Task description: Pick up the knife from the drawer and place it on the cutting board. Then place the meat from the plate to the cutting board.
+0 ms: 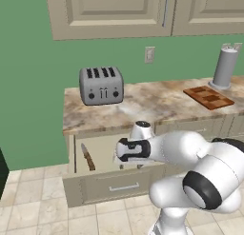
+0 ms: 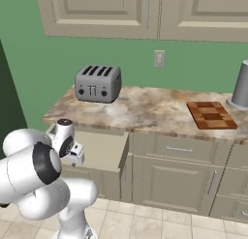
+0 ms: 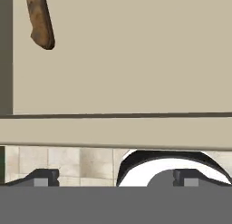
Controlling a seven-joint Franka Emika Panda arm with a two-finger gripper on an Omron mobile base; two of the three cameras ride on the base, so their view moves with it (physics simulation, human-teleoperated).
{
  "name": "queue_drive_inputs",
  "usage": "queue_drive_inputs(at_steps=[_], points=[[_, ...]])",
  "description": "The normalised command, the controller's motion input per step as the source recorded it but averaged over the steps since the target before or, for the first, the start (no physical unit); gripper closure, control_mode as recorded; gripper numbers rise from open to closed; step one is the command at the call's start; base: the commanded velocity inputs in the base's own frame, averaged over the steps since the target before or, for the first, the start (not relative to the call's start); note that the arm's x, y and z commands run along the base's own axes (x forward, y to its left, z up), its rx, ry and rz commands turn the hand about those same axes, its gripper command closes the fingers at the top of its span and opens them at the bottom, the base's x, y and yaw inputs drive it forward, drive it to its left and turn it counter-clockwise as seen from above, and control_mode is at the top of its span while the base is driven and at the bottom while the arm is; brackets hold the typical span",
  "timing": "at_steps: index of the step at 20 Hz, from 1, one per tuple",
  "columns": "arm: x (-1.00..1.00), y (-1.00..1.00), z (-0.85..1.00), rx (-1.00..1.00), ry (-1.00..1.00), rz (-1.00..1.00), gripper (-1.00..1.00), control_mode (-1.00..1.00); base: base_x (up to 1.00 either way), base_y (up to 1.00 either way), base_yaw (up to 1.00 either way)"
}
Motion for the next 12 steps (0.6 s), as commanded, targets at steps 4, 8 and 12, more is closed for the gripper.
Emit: queue_drive_inputs(at_steps=[4,8,12], points=[[0.28,0.13,0.83,0.00,0.20,0.10,-1.00,-1.00,0.00,0.00,0.00],[0.20,0.39,0.48,-0.11,0.12,0.10,-1.00,-1.00,0.00,0.00,0.00],[0.38,0.53,-0.02,-0.09,-0.04,0.03,-1.00,-1.00,0.00,0.00,0.00]])
